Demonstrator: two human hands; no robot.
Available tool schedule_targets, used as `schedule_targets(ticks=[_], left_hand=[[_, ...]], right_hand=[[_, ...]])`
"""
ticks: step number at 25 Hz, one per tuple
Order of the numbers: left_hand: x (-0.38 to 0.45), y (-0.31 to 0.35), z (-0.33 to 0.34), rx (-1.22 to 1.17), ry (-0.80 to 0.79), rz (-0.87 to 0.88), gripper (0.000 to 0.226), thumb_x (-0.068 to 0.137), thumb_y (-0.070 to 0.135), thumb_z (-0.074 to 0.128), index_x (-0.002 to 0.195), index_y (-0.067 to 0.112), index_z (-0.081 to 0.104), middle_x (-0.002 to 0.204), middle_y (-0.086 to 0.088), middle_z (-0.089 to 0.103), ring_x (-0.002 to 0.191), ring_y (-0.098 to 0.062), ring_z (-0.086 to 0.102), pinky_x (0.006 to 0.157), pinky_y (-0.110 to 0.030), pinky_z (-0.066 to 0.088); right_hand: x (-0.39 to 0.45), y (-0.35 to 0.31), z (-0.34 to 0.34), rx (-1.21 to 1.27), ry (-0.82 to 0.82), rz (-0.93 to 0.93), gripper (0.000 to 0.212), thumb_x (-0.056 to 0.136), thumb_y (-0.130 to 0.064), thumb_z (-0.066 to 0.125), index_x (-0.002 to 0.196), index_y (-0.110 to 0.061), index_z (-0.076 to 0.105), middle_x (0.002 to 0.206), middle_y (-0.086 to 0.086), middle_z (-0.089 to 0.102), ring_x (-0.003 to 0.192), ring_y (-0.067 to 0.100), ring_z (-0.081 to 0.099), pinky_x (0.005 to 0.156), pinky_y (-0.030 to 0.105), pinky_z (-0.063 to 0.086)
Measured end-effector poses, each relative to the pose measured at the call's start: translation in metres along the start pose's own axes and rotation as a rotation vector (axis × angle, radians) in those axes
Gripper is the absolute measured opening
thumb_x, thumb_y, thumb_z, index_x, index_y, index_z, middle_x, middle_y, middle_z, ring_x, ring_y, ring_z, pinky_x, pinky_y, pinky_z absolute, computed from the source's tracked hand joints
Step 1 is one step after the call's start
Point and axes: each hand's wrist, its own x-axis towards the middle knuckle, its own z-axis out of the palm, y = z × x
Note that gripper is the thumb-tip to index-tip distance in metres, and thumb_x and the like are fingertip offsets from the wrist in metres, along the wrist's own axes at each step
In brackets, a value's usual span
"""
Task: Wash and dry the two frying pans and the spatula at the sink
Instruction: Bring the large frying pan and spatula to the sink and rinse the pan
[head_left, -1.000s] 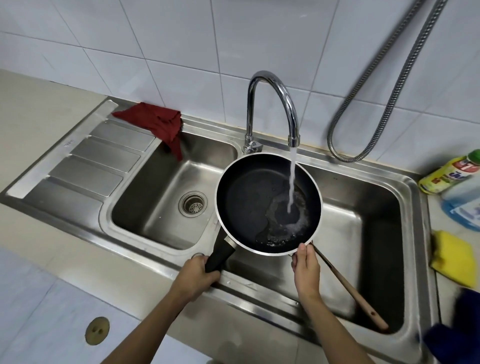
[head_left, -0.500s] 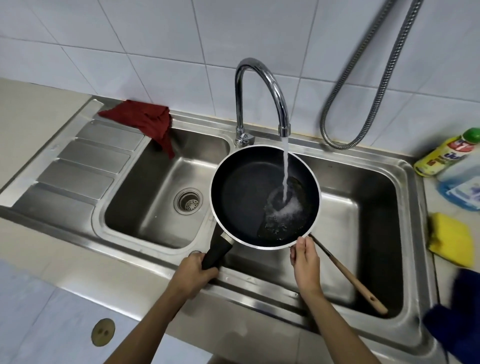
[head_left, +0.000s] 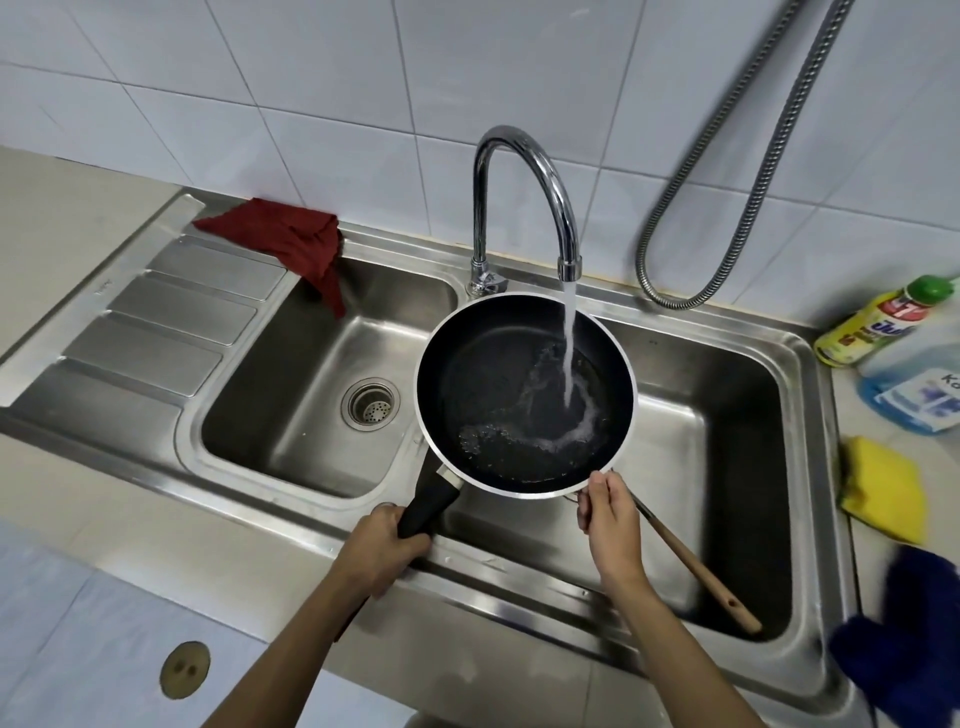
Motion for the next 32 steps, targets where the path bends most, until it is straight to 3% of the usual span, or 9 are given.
schedule_targets(ticks=[5,9,13,15,19,23,25,29,32], left_hand=[[-0.002,0.006,0.005,0.058,0.062,0.023,0.021,0.080,0.019,0.068,0.069,0.012,0.052,0.062,-0.004,0.056,0.046,-0.009,0.051,0.036,-0.013,0.034],[-0.001,0.006,0.004,0.051,0.041,-0.014,0.016,0.080,0.020,0.067,0.086,0.008,0.057,0.075,-0.009,0.063,0.054,-0.012,0.056,0.040,-0.013,0.033],[0.001,0.004,0.004,0.023,0.003,-0.003,0.015,0.081,0.018,0.068,0.085,0.013,0.055,0.079,-0.010,0.062,0.060,-0.012,0.058,0.042,-0.012,0.036],[0.002,0.003,0.004,0.038,0.004,0.007,0.017,0.081,0.017,0.068,0.079,0.017,0.051,0.074,-0.006,0.059,0.057,-0.010,0.055,0.041,-0.011,0.035],[0.004,0.002,0.002,0.077,0.006,-0.014,0.024,0.078,0.014,0.066,0.072,0.016,0.043,0.065,0.000,0.049,0.049,-0.008,0.048,0.040,-0.015,0.033],[0.011,-0.003,0.003,0.079,-0.007,-0.033,0.027,0.072,0.016,0.065,0.068,0.016,0.039,0.061,0.004,0.043,0.046,-0.008,0.044,0.044,-0.018,0.031],[0.011,-0.006,0.004,0.066,-0.009,-0.038,0.028,0.070,0.021,0.066,0.067,0.017,0.038,0.059,0.006,0.043,0.044,-0.006,0.044,0.046,-0.020,0.032],[0.014,-0.007,0.005,0.089,-0.010,-0.029,0.030,0.070,0.025,0.067,0.062,0.020,0.038,0.060,0.006,0.042,0.045,-0.007,0.045,0.047,-0.018,0.031],[0.013,-0.003,0.003,0.078,-0.024,-0.017,0.028,0.064,0.031,0.065,0.058,0.019,0.041,0.058,0.002,0.041,0.042,-0.005,0.045,0.046,-0.018,0.031]], right_hand=[[0.002,-0.003,0.000,0.002,0.004,0.017,0.035,0.102,-0.025,0.038,0.070,-0.011,0.043,0.057,0.002,0.045,0.053,0.012,0.040,0.053,0.027,0.037],[0.009,-0.012,-0.017,-0.100,-0.025,0.008,0.045,0.101,-0.032,0.039,0.066,-0.007,0.048,0.053,0.005,0.051,0.052,0.017,0.046,0.053,0.030,0.041],[0.077,-0.060,-0.062,-0.485,0.278,-0.240,0.054,0.097,-0.053,0.033,0.065,-0.011,0.046,0.057,0.004,0.050,0.058,0.030,0.049,0.058,0.038,0.038],[0.132,-0.111,-0.059,-0.556,0.157,-0.377,0.040,0.100,-0.043,0.039,0.073,-0.013,0.045,0.061,0.000,0.049,0.063,0.027,0.049,0.059,0.034,0.030],[0.228,-0.185,0.006,-0.781,-0.378,-0.708,0.009,0.096,-0.029,0.052,0.100,-0.022,0.054,0.089,0.000,0.063,0.082,0.022,0.061,0.072,0.032,0.044],[0.283,-0.192,0.089,-1.048,-0.789,-0.953,0.050,0.088,-0.064,0.047,0.124,-0.029,0.051,0.115,-0.013,0.060,0.100,0.004,0.055,0.089,0.022,0.041],[0.280,-0.183,0.113,-1.144,-0.793,-1.066,0.053,0.088,-0.071,0.036,0.105,-0.025,0.055,0.099,-0.013,0.059,0.087,0.003,0.055,0.076,0.019,0.041],[0.287,-0.169,0.116,-1.149,-0.673,-1.371,0.029,0.100,-0.041,0.038,0.092,-0.017,0.051,0.086,-0.002,0.057,0.074,0.012,0.055,0.059,0.012,0.026],[0.286,-0.178,0.103,-0.873,-0.537,-0.909,0.033,0.099,-0.040,0.041,0.091,-0.011,0.054,0.074,-0.005,0.056,0.066,0.012,0.055,0.058,0.012,0.029]])
